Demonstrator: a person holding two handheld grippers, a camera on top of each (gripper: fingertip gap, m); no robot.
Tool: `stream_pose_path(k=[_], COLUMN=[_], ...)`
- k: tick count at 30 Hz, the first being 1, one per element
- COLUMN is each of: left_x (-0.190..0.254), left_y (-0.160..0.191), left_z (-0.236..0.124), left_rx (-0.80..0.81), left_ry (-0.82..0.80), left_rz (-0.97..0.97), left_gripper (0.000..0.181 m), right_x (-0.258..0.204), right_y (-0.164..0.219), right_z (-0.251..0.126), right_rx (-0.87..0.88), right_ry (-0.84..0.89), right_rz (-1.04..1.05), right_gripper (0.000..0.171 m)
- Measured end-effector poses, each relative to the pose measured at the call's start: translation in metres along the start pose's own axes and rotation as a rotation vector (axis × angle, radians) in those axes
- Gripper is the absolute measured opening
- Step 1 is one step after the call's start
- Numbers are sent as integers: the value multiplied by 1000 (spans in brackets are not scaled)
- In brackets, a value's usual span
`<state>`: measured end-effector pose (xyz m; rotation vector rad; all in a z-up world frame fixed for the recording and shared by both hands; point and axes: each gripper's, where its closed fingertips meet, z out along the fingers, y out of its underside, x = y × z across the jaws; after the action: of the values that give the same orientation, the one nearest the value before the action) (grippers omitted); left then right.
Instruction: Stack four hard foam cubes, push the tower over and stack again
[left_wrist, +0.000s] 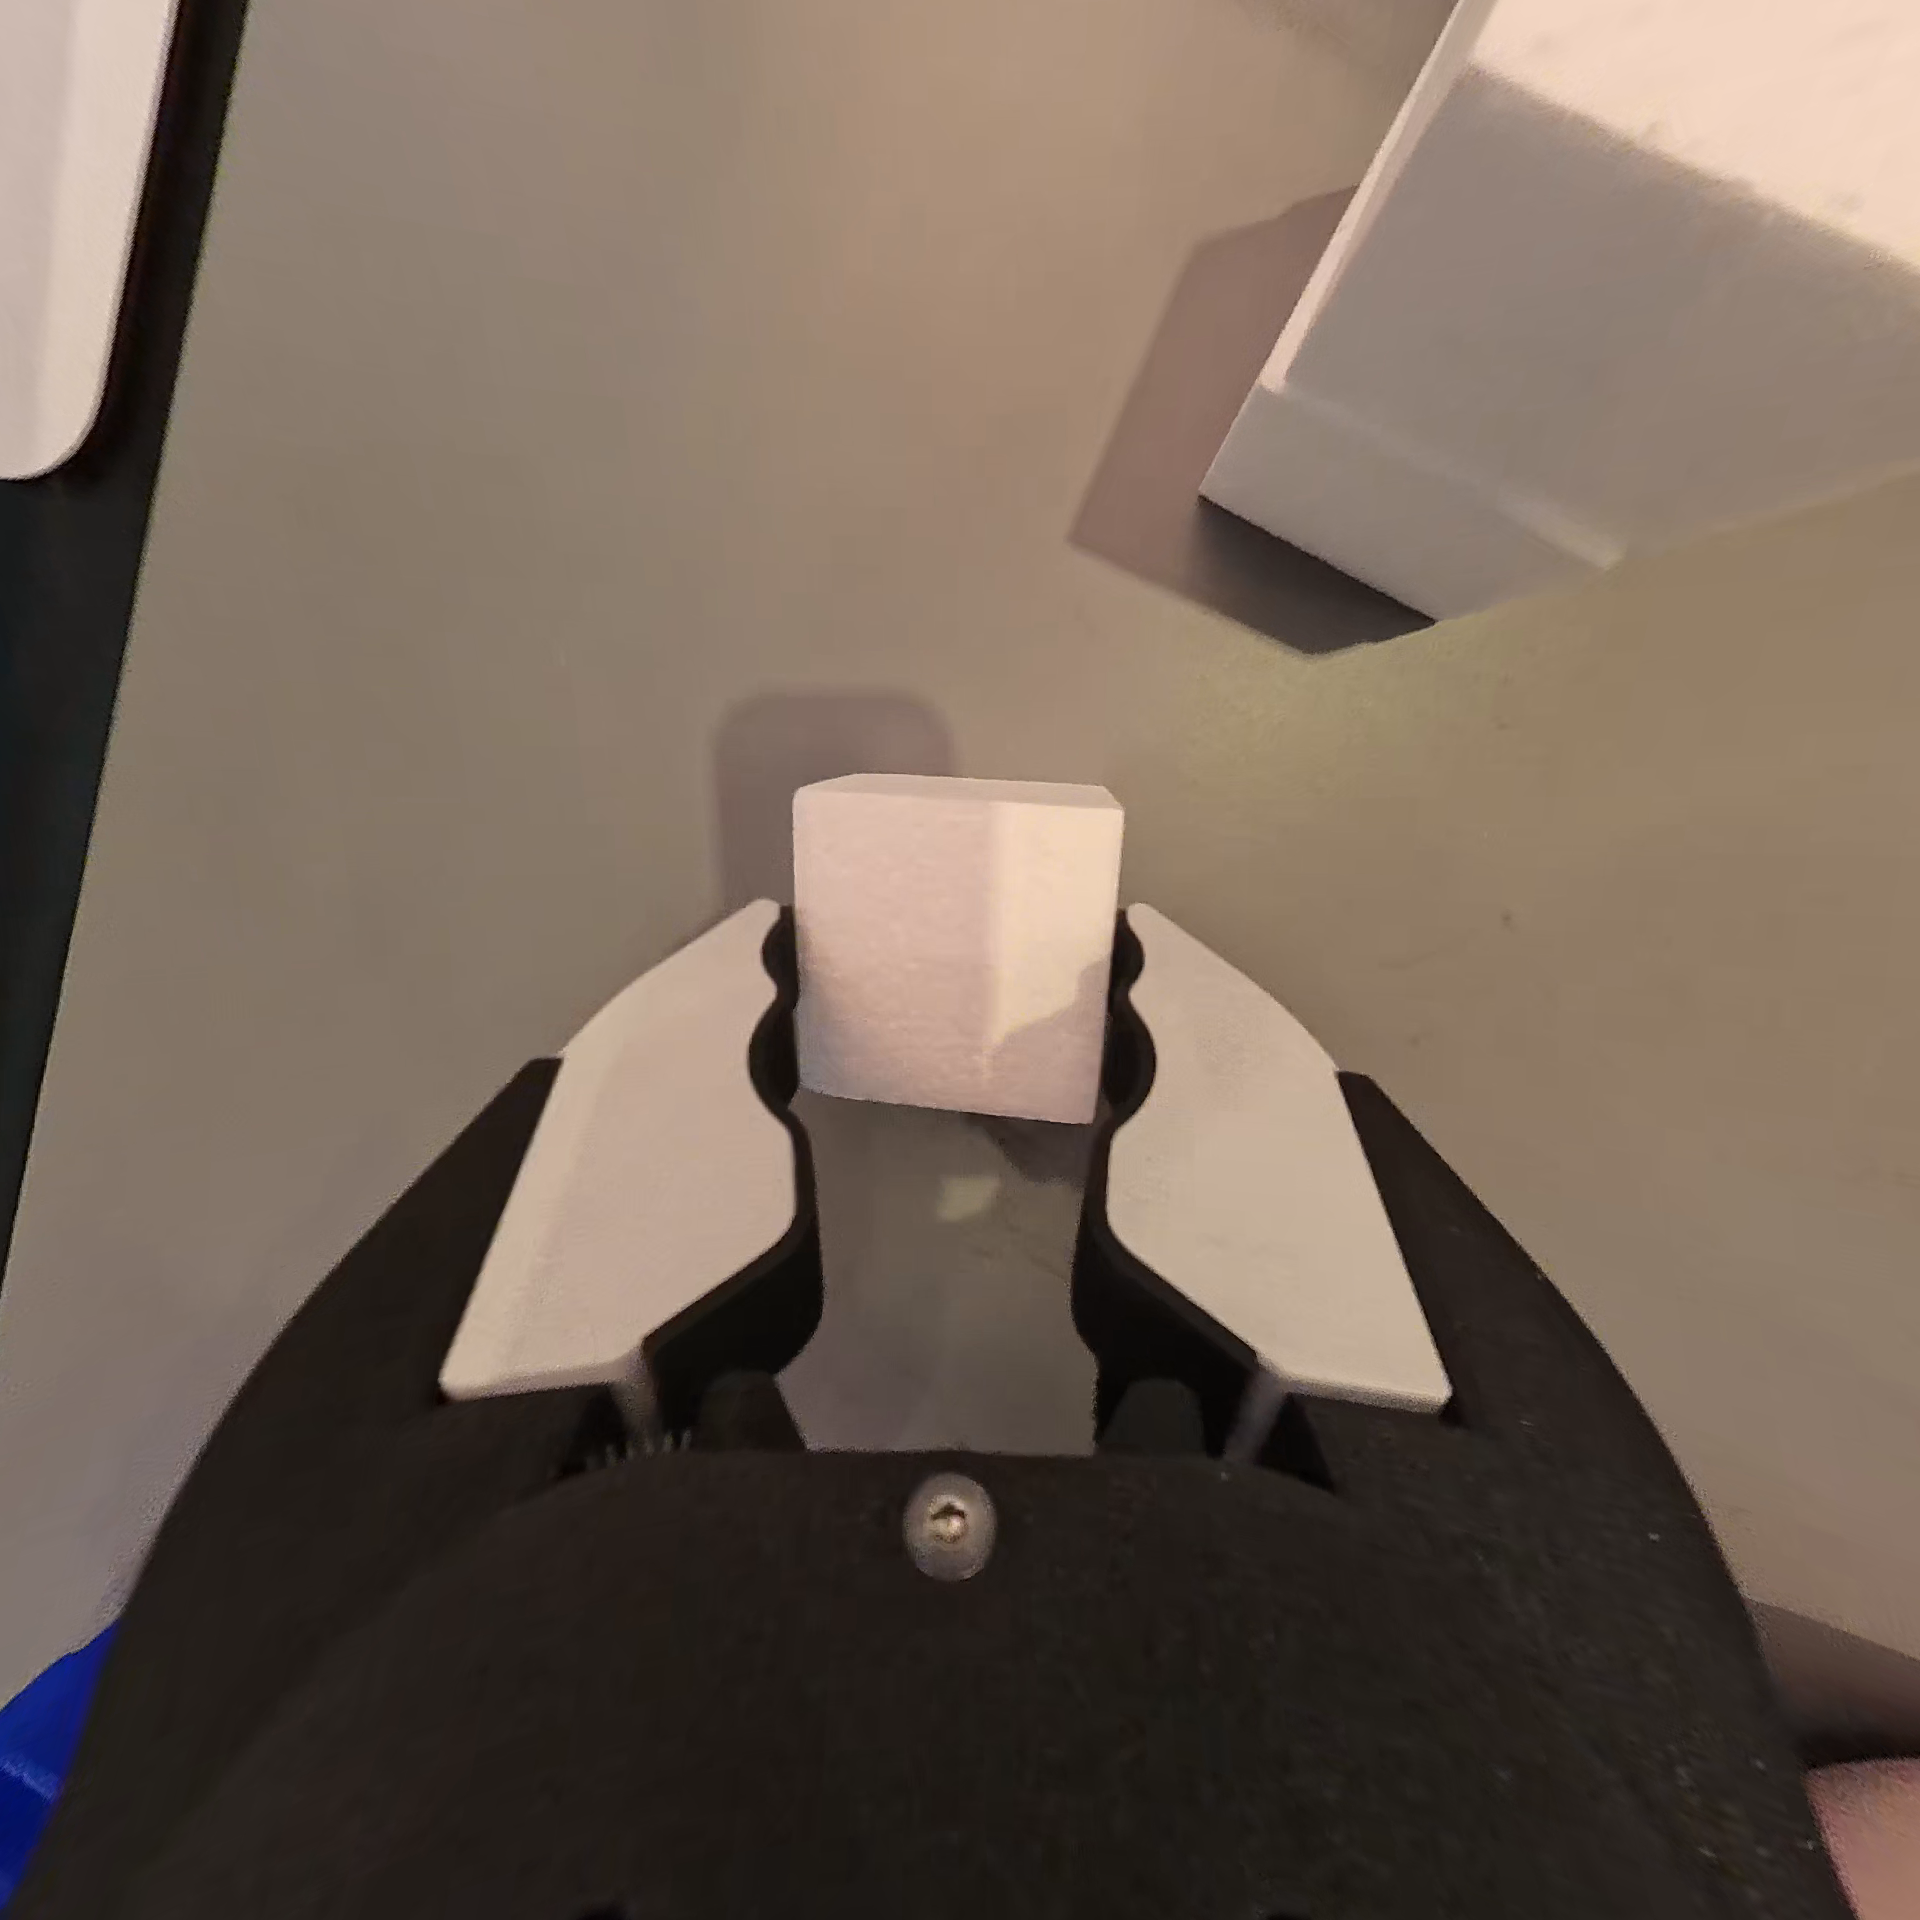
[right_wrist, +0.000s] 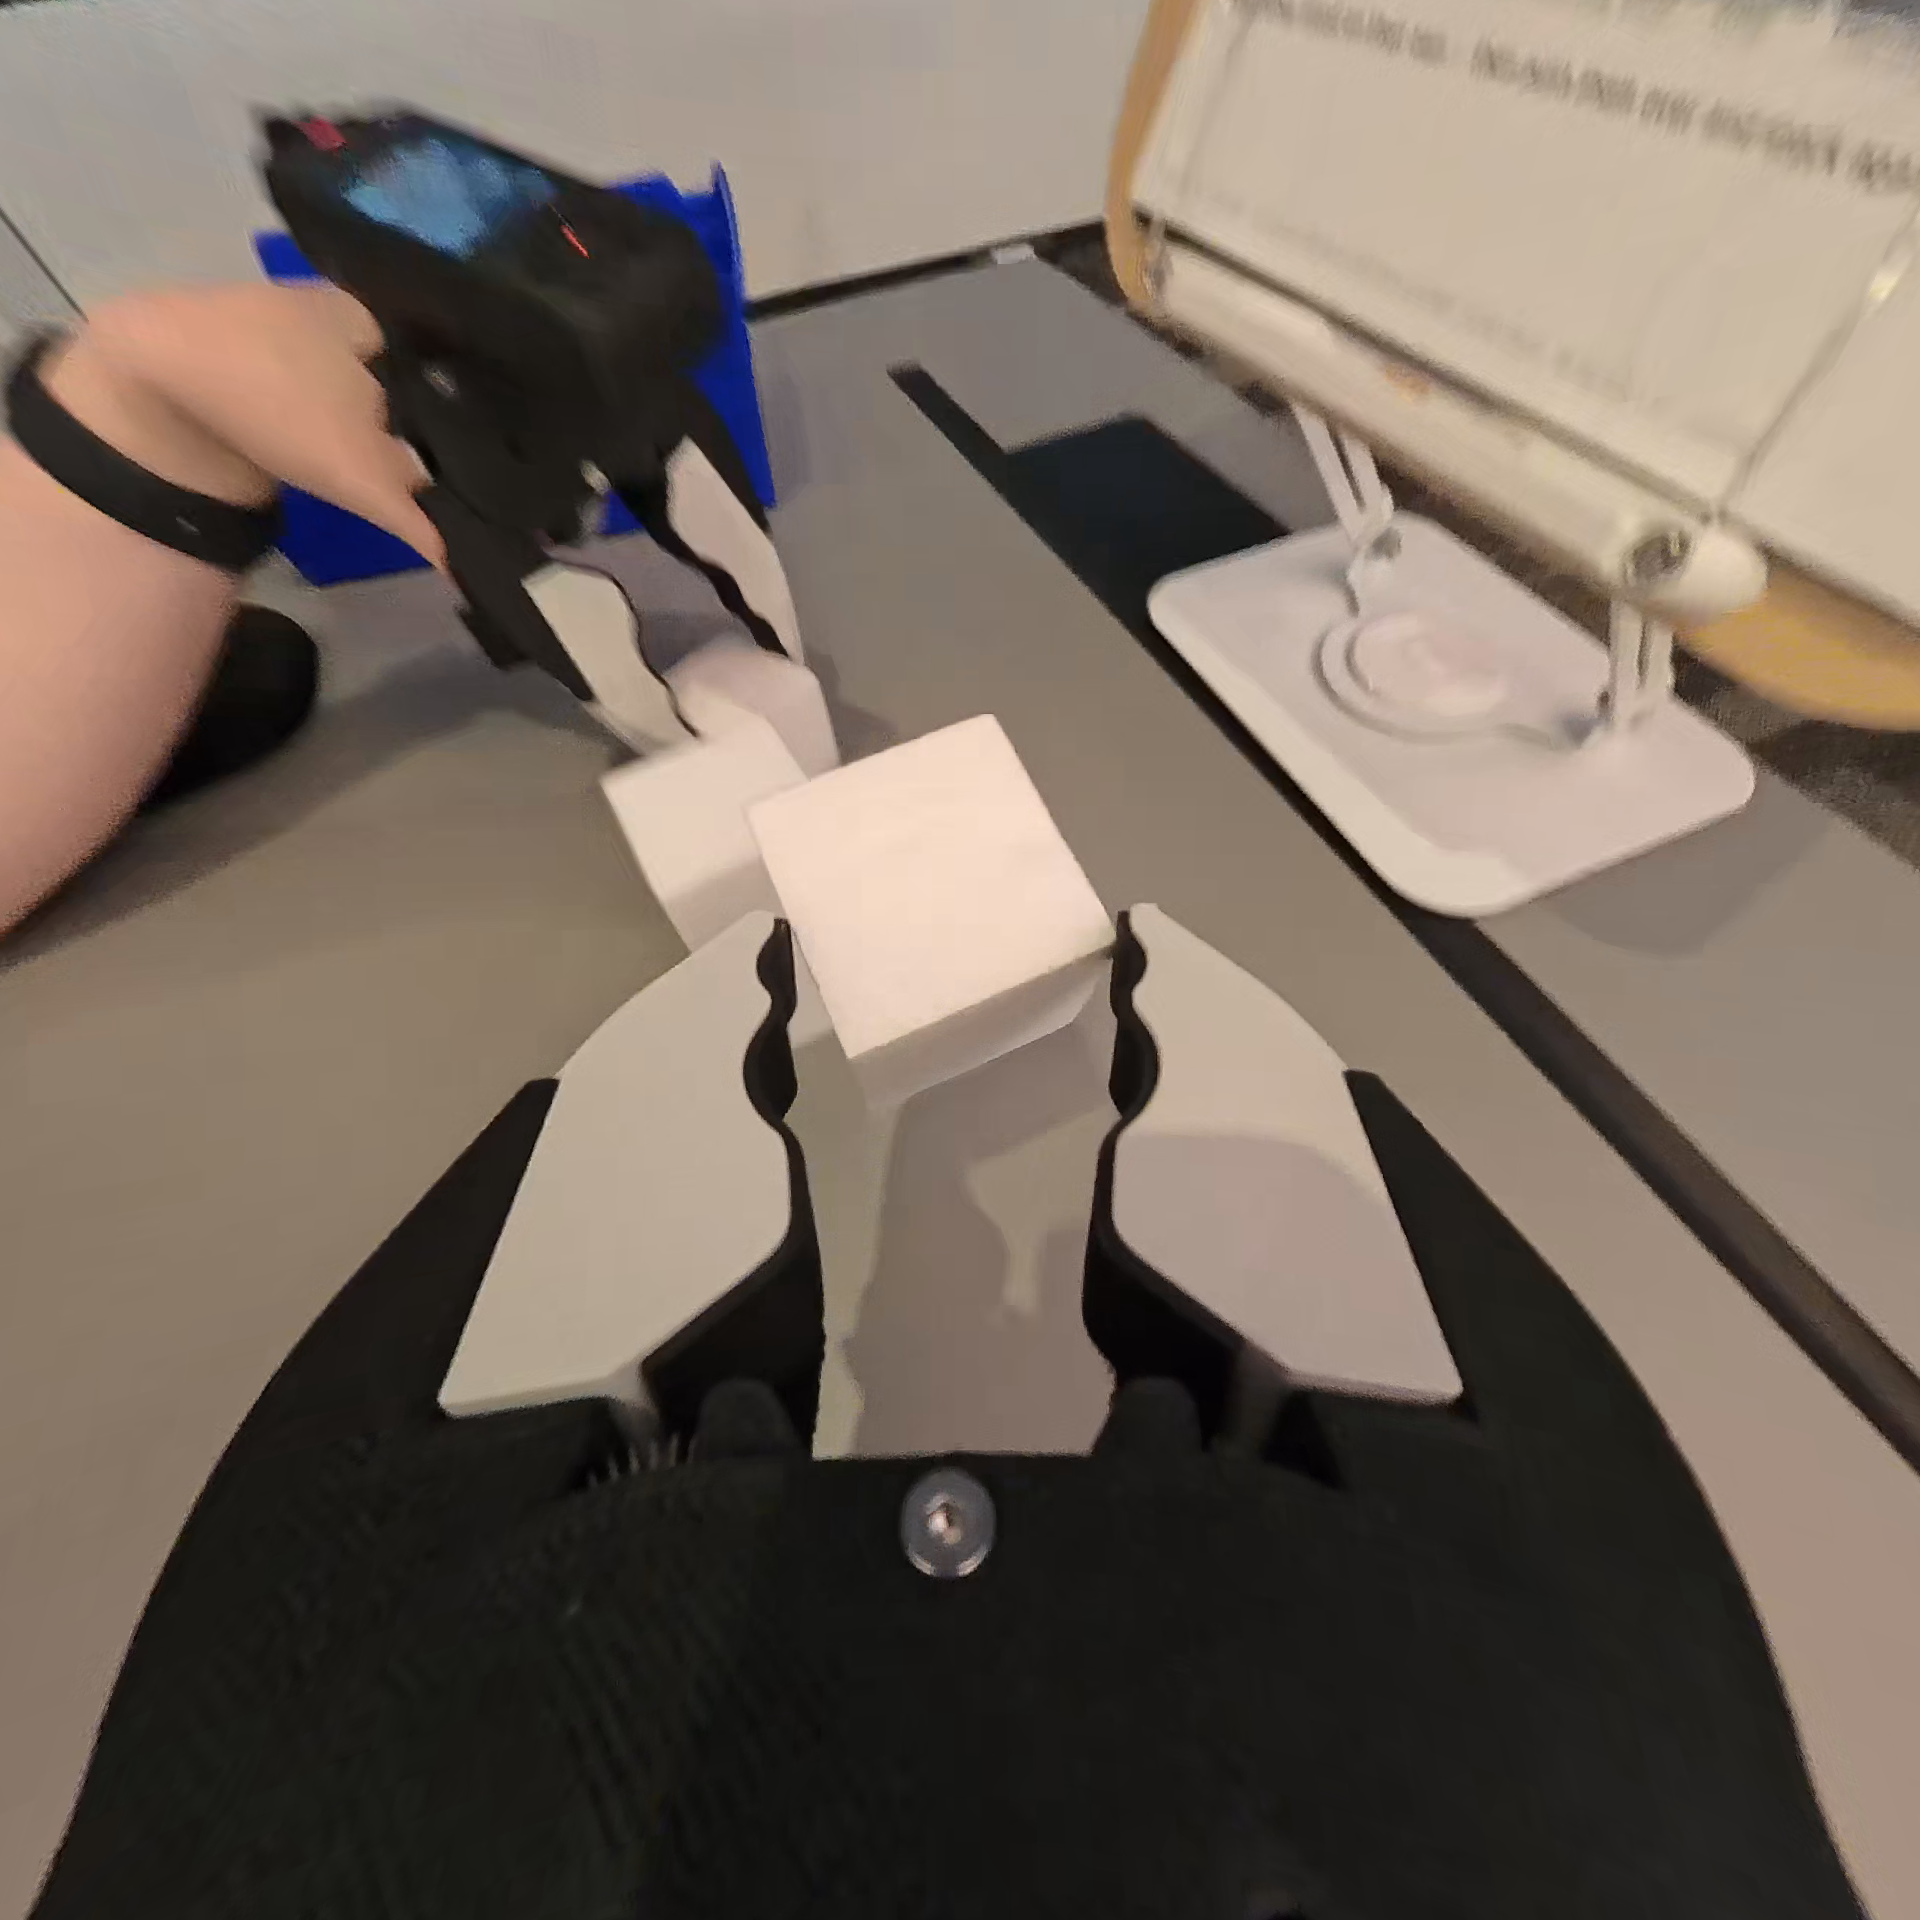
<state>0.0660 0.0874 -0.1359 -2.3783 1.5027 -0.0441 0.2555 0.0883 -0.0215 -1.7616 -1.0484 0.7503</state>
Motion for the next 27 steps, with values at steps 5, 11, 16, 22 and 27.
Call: stream_pose_path(k=[5, 11, 16, 22, 27], left_x=[-9, -36, -42, -40, -25], left_y=[15, 35, 37, 27, 4], left_z=[-11, -60, -86, -108, -131], left_rx=[-16, 42, 90, 90, 159], left_ry=[-20, -161, -228, -320, -374], left_rz=[-21, -128, -144, -100, -29], left_gripper=[57, 57, 57, 57, 57], right_x=[-45, -54, -61, -59, -58], right_y=[-35, -28, -27, -19, -20], right_z=[23, 49, 56, 61, 59], right_rx=[-8, -102, -107, -157, -163], right_ry=[10, 33, -31, -9, -4], right_rz=[-125, -134, -100, -162, -154], right_gripper=[60, 60, 60, 59, 59])
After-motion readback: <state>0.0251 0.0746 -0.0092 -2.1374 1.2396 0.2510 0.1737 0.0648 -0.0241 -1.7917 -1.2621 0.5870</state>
